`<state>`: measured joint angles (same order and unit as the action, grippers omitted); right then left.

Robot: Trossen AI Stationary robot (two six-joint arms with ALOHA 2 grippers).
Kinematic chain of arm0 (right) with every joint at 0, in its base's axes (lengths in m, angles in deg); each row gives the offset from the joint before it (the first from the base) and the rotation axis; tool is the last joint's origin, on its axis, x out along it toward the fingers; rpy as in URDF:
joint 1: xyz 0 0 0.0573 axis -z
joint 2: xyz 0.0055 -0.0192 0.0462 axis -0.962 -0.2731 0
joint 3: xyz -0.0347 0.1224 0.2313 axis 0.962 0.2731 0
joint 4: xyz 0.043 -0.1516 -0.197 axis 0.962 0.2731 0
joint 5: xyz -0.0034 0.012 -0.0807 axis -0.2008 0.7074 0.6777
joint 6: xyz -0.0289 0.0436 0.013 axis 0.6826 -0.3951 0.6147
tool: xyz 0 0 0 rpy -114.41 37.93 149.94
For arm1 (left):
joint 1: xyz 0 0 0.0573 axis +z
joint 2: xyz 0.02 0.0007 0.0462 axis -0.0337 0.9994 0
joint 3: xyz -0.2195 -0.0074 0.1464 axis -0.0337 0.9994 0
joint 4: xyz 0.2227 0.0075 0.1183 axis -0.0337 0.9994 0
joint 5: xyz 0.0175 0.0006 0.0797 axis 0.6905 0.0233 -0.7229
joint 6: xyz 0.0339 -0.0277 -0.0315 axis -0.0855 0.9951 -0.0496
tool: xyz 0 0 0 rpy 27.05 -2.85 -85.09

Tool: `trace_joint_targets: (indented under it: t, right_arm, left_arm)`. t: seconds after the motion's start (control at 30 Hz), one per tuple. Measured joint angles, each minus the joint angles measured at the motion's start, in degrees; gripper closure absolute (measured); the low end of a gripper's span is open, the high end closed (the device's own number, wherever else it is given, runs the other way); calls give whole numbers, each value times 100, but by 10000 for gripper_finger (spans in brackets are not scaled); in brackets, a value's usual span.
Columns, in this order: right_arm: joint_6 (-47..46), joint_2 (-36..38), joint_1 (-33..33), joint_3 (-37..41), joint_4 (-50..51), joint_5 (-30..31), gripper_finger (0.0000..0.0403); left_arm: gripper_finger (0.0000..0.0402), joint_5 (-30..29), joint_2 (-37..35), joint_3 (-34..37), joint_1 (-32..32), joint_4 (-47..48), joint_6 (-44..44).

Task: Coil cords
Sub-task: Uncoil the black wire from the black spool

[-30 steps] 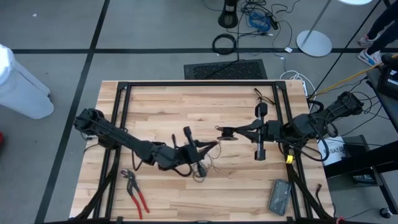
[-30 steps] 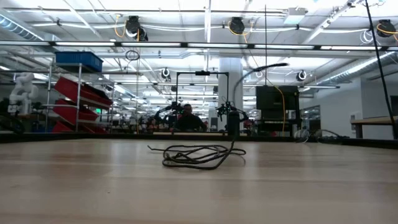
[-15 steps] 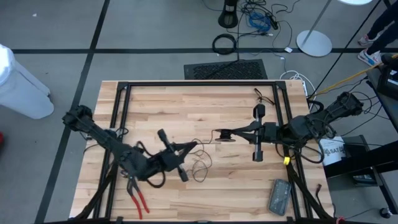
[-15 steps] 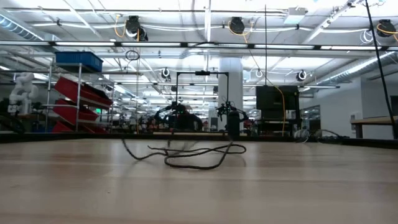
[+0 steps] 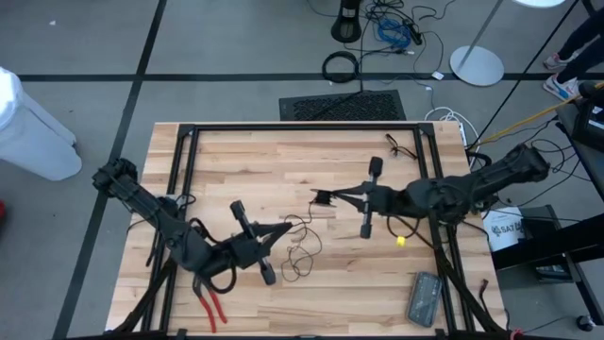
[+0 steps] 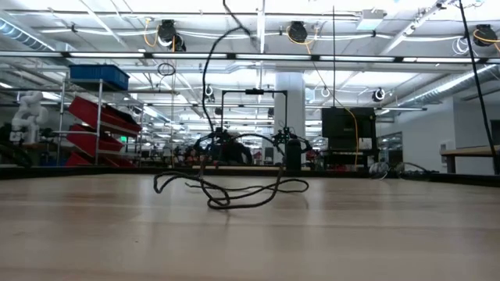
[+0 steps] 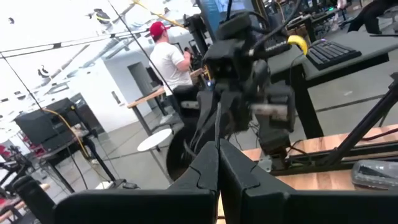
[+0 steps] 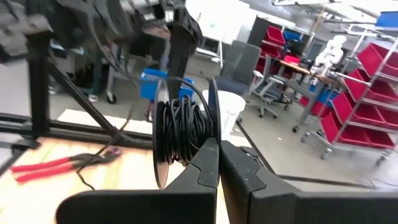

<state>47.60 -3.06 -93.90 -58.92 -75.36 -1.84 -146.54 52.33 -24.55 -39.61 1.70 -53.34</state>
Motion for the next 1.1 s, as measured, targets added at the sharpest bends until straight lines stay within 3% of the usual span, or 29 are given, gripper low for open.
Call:
trace_joint_targets:
  t: [0.23, 0.6, 0.93, 1.1]
  right_arm:
    - [36, -375, 280, 0, -45, 0, 403]
    - [36, -859, 483, 0, -768, 11, 403]
    - [-15, -654, 465, 0, -824, 60, 403]
    - [-30, -465, 411, 0, -817, 55, 403]
  left_arm:
    - [400, 151, 2, 0, -108, -419, 4]
    - [400, 2310, 145, 0, 92, -421, 1193]
    - [400, 2776, 688, -2, 599, -422, 1310]
    - [400, 3427, 969, -2, 948, -407, 1824]
